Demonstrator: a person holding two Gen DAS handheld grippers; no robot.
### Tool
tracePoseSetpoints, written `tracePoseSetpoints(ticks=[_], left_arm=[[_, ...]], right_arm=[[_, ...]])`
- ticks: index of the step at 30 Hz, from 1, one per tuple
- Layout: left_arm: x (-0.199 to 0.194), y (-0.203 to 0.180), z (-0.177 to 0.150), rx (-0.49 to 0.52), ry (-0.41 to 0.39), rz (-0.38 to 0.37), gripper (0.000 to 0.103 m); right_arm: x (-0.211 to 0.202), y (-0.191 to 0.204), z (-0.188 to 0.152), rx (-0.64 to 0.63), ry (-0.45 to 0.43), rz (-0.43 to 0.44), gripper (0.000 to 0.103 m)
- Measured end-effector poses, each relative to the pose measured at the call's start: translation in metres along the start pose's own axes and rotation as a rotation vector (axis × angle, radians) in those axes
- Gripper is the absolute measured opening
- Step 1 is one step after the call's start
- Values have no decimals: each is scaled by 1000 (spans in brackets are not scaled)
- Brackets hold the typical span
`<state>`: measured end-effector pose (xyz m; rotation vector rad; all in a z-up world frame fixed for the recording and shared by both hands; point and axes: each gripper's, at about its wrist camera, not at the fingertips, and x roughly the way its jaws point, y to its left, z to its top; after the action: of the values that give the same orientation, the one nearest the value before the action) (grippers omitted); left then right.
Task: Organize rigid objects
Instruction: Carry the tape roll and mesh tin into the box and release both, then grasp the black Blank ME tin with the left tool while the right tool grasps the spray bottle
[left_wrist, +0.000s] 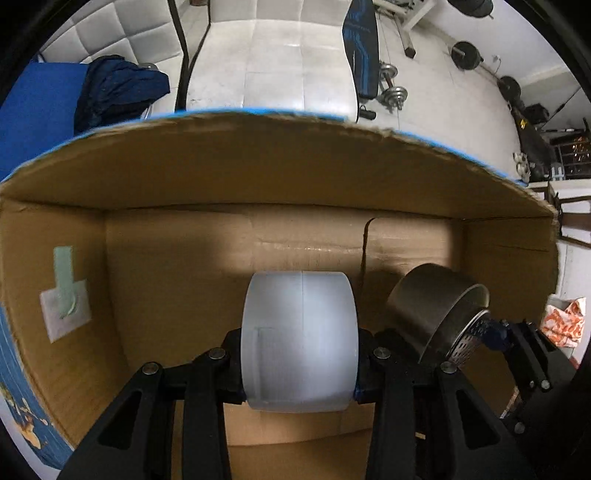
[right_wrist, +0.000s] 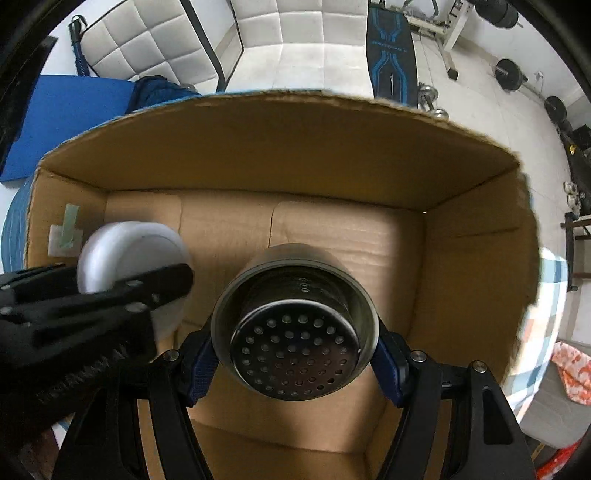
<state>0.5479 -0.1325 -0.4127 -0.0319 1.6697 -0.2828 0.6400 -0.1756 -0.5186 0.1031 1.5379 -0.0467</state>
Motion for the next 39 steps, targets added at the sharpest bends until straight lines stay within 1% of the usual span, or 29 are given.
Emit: tracePoseSetpoints(ticks=[2, 3, 5, 7, 11, 15, 16, 17, 18, 20, 22, 23, 24, 25, 26, 27, 28, 30, 31, 34, 38, 39], left_arm=[[8, -2, 4, 10, 14, 10, 36], [10, -1, 5, 11, 18, 13, 38], [15, -1, 7, 6, 32, 6, 38], [15, -3, 5, -5, 37, -6, 39], [13, -2, 5, -16, 52, 17, 42], [9, 1, 5, -19, 48, 45, 51], [7, 2, 5, -18, 45, 50, 53], [3, 3, 4, -16, 39, 58, 56], [-1, 3, 2, -15, 32, 70, 59], [-8, 4, -2, -3, 14, 87, 59], [-18, 4, -12, 21, -9, 121, 65], [-22, 6, -18, 22, -24, 138, 73], [-26, 6, -22, 23, -37, 145, 78], [-30, 9, -27, 22, -50, 147, 81], [-36, 13, -34, 14, -68, 149, 90], [-42, 17, -41, 5, -84, 152, 95], [-46, 20, -46, -1, -96, 148, 96], [-53, 20, -57, -13, -114, 133, 100], [-58, 21, -61, -16, -123, 128, 100], [-77, 23, -86, -20, -176, 146, 100], [-94, 17, -104, -31, -251, 170, 101], [-101, 16, -113, -29, -269, 174, 101]], right_arm=[[7, -1, 3, -3, 7, -20, 73], [9, -2, 3, -1, 10, -26, 74], [15, -5, 5, 4, 18, -32, 74], [21, -8, 7, 17, 29, -24, 74], [28, -13, 9, 40, 57, -13, 74], [25, -15, 10, 31, 70, -7, 78], [23, -14, 10, 29, 71, -3, 81], [19, -12, 9, 25, 69, -5, 81], [15, -11, 8, 16, 63, -17, 82], [7, -9, 3, 8, 56, -30, 83], [-1, -7, -2, -4, 48, -45, 85], [-6, -5, -7, -10, 40, -63, 90], [-10, -5, -11, -10, 31, -72, 92], [-14, -7, -12, -7, 24, -71, 93], [-18, -7, -17, -1, 19, -62, 93], [-20, -7, -21, 6, 19, -59, 93], [-23, -4, -26, 10, 11, -58, 93], [-31, -1, -37, 12, -7, -53, 96], [-35, 0, -45, 15, -15, -48, 103], [-49, 3, -66, 14, -51, -43, 103], [-66, 7, -90, 21, -99, -56, 103], [-69, 8, -91, 24, -108, -57, 103]])
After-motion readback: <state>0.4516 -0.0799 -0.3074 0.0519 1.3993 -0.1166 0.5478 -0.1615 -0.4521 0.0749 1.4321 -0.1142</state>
